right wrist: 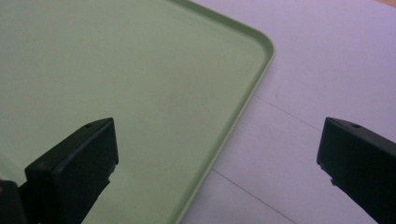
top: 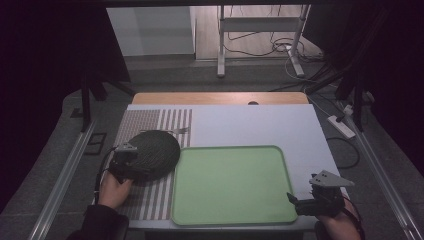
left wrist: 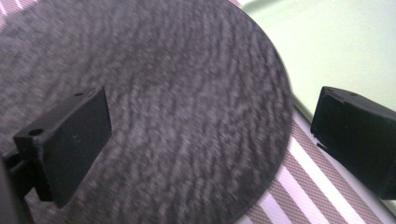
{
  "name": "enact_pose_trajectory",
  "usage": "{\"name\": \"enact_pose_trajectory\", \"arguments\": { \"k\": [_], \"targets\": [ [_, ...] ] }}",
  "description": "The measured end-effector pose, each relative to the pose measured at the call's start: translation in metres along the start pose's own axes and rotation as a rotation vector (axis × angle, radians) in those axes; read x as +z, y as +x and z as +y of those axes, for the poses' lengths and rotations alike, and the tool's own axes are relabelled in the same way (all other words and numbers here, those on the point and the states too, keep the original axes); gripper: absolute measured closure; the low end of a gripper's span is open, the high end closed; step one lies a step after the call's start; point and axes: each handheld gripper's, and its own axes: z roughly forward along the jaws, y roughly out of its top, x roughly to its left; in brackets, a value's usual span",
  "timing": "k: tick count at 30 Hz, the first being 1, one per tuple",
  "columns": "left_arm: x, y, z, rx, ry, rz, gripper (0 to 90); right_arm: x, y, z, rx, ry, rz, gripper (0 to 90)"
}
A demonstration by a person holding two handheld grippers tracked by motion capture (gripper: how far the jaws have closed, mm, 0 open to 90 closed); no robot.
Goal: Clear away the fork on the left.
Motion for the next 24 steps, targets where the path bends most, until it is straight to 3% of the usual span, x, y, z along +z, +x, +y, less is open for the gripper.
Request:
{"name": "enact_pose_trajectory", "arguments": {
  "k": [8, 24],
  "targets": [
    [0.012, 0.016, 0.012, -0.025, 0.021, -0.025, 0.0, 0.001, 0.0, 0.0, -0.002, 0.001, 0.001, 0.0],
    [0.03, 0.043, 0.038, -0.046, 0.047, -0.016, 0.0, 0.001, 0.0, 0.0, -0.004, 0.006, 0.004, 0.0]
  ]
}}
